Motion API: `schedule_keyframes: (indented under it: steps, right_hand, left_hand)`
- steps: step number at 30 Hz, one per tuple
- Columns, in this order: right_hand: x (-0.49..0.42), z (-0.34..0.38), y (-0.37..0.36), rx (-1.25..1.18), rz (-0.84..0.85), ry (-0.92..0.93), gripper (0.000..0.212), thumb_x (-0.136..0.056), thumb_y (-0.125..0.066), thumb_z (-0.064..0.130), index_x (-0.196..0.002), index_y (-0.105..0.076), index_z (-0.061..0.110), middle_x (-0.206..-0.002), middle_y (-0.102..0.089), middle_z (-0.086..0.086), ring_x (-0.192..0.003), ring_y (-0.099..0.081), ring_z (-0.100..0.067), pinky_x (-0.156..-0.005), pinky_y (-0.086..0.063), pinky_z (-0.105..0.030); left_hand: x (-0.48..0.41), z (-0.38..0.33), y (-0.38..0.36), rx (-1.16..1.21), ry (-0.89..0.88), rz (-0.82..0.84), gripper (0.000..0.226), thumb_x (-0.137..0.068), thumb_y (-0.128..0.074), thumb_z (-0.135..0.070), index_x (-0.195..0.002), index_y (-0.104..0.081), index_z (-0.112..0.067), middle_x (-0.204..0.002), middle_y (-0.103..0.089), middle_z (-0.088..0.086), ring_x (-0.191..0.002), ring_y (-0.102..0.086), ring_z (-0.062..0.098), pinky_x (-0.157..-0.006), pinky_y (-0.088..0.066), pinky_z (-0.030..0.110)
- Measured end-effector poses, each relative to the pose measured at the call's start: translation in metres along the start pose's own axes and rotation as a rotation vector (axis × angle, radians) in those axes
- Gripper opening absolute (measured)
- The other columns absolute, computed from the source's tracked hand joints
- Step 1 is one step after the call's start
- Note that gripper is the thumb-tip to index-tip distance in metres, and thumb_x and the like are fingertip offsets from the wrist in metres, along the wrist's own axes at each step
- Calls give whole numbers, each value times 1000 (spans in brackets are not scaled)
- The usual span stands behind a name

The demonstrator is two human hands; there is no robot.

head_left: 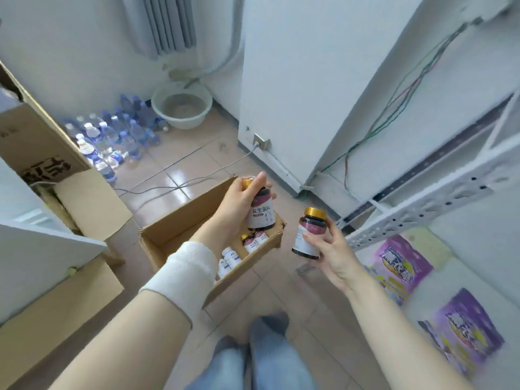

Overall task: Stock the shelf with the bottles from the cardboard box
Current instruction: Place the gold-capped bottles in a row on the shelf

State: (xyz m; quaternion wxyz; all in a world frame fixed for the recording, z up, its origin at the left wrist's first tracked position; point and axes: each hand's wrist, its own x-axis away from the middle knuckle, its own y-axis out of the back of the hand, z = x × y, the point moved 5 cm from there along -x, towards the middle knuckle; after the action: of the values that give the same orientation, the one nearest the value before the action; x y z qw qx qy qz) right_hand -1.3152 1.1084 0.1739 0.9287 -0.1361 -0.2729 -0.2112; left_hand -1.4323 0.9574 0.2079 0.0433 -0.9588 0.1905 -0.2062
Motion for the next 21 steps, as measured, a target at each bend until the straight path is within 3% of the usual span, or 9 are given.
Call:
schedule_keyframes:
  steps: [2, 4, 7, 11, 14, 17, 21]
  right_hand:
    - [29, 11, 19, -12, -47, 58, 24, -86, -56, -2, -104, -56, 15, -91, -63, -5, -84, -58, -19, -83, -47, -37]
    - [61, 19, 41, -19, -98, 94, 19, -88, -56, 3, -106, -58, 7, -93, -63, -10, -83, -58, -19, -73, -48, -29]
    - [114, 31, 81, -55, -173, 167, 35, -87, -57, 7, -121, -52, -3, -106, -63, -17, -95, -58, -26, -82, -48, -36]
    - [198, 36, 139, -130, -188, 256, 26, -90, -53, 12, -116, -54, 7, -105, -66, -10, -92, -63, -22, -66, -56, -27]
    - [267, 34, 194, -218, -225, 336, 25, -89, -54, 11, -114, -56, 7, -108, -66, -11, -94, -64, -22, -78, -56, -36]
    - [343, 31, 256, -268, -241, 424, 25, -87, -54, 11, -111, -59, 7, -96, -72, -4, -84, -69, -13, -78, -57, -34]
    - [438, 25, 341, -317, -304, 541, 20, -89, -49, 8, -104, -61, 10, -91, -70, -3, -82, -64, -16, -73, -57, -29]
  left_hand:
    - [20, -17, -33, -12, -31, 121, 22, -96, -45, -35, -98, -51, -14, -91, -69, -4, -81, -68, 11, -75, -55, 30]
    - [43, -31, -70, 10, -34, 198, 20, -96, -47, -32, -98, -48, -12, -90, -68, -1, -72, -68, 9, -68, -56, 29]
    - [79, -46, -131, 69, -15, 331, 17, -95, -48, -29, -98, -48, -12, -89, -65, 4, -68, -68, 10, -63, -56, 25]
    - [145, -56, -218, 52, -32, 565, 21, -95, -49, -24, -111, -50, -10, -93, -65, 4, -82, -65, 16, -77, -54, 30]
    - [205, -59, -288, 13, -104, 696, 11, -97, -47, -18, -101, -54, -12, -94, -66, 3, -79, -66, 13, -74, -55, 26]
    - [276, -54, -367, -28, -169, 807, 12, -97, -46, -19, -96, -56, -12, -95, -67, 2, -81, -67, 13, -77, -55, 28]
    - [367, -45, -469, -96, -232, 938, 13, -96, -47, -19, -92, -57, -10, -93, -66, 4, -86, -64, 18, -82, -54, 31]
